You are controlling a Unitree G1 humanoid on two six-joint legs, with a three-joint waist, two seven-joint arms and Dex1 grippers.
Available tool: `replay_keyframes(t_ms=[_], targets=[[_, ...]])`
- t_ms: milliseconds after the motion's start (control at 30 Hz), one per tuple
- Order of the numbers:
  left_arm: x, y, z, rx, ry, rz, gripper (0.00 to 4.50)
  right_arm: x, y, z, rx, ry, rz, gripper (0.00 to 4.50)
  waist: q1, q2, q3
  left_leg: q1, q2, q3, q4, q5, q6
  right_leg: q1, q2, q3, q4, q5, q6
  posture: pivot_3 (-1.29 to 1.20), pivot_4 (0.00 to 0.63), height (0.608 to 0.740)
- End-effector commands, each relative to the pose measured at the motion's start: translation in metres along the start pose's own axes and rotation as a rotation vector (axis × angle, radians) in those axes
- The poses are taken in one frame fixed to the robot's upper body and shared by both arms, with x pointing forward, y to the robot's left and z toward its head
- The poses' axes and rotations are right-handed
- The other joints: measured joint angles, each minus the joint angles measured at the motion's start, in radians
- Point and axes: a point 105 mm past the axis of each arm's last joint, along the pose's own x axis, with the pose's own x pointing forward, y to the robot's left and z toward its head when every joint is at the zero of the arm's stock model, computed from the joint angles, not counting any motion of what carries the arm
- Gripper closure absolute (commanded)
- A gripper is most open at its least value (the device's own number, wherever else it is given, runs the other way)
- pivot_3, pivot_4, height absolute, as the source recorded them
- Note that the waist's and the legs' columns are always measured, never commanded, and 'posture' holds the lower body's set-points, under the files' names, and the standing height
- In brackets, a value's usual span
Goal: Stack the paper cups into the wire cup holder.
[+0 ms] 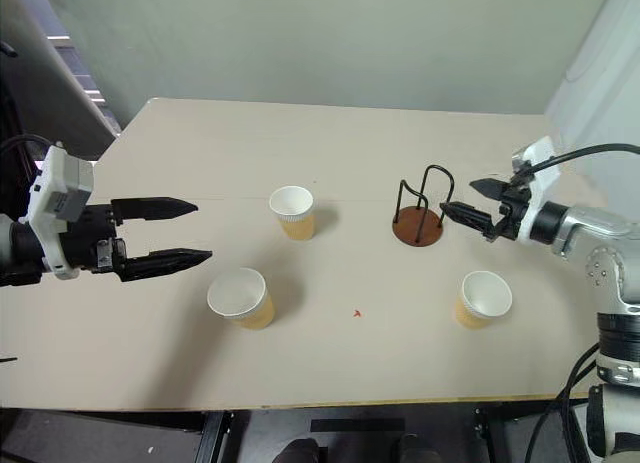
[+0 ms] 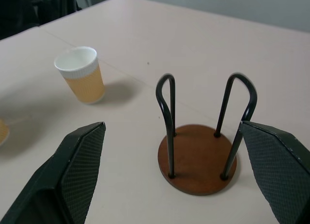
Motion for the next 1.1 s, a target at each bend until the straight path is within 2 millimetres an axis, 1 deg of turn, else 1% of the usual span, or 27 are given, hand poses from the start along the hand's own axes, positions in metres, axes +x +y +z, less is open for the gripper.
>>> replay_keyframes(t_ms=[33,167,267,433,633,933,1033,1100], targets=[[-0.004,-0.004,0.009,0.034,-0.017,-0.004,0.05,0.001,-0.001,0.013,-0.031,-0.025,-0.016,0.0,0.0,0.0,0.0,0.0,0.0,0.0,0.0,0.0,0.0,0.0,0.0,0.0,0.0,0.0,0.0,0.0,0.15,0.74],[-0.003,-0.003,0.004,0.023,-0.005,-0.005,0.05,0.01,0.006,0.016,-0.007,-0.041,0.028,0.0,-0.002,0.0,0.0,0.0,0.0,0.0,0.0,0.0,0.0,0.0,0.0,0.0,0.0,0.0,0.0,0.0,0.15,0.74],[-0.002,-0.003,0.002,0.021,-0.004,-0.006,0.05,0.018,0.006,0.016,0.003,-0.043,0.028,0.0,-0.003,0.0,0.0,0.0,0.0,0.0,0.0,0.0,0.0,0.0,0.001,0.0,0.0,0.0,0.0,0.0,0.15,0.74],[0.003,-0.004,0.002,0.024,-0.008,-0.009,0.05,0.037,0.003,0.007,0.03,-0.016,0.02,0.0,-0.005,0.0,0.0,0.001,0.0,-0.001,0.0,0.0,0.0,0.0,0.001,0.0,0.001,0.0,0.0,0.0,0.15,0.74],[0.003,-0.006,0.001,0.021,-0.008,-0.005,0.05,0.05,0.004,-0.003,0.033,0.008,0.041,0.0,-0.004,0.0,0.0,0.001,0.0,-0.001,0.0,0.0,0.0,0.0,0.001,0.0,0.005,0.0,0.0,0.0,0.15,0.74],[0.002,-0.01,-0.001,0.015,-0.003,0.011,0.05,0.071,0.005,-0.006,0.022,0.01,0.068,0.0,-0.005,0.0,0.0,0.001,0.0,-0.001,0.0,0.0,-0.001,-0.001,0.001,0.0,0.005,0.0,0.0,0.0,0.15,0.74],[0.001,-0.011,-0.001,0.015,-0.002,0.016,0.0,0.077,0.007,-0.008,0.016,0.015,0.081,0.52,-0.004,0.0,0.0,0.001,0.0,-0.001,0.0,0.0,-0.001,-0.001,0.001,0.0,0.006,0.0,0.0,0.0,0.15,0.74],[0.001,-0.012,-0.001,0.015,-0.002,0.019,0.0,0.079,0.007,-0.01,0.014,0.018,0.084,1.21,-0.004,0.0,0.0,0.001,0.0,-0.001,0.0,0.0,-0.001,-0.001,0.001,0.0,0.006,0.0,0.0,0.0,0.15,0.74]])
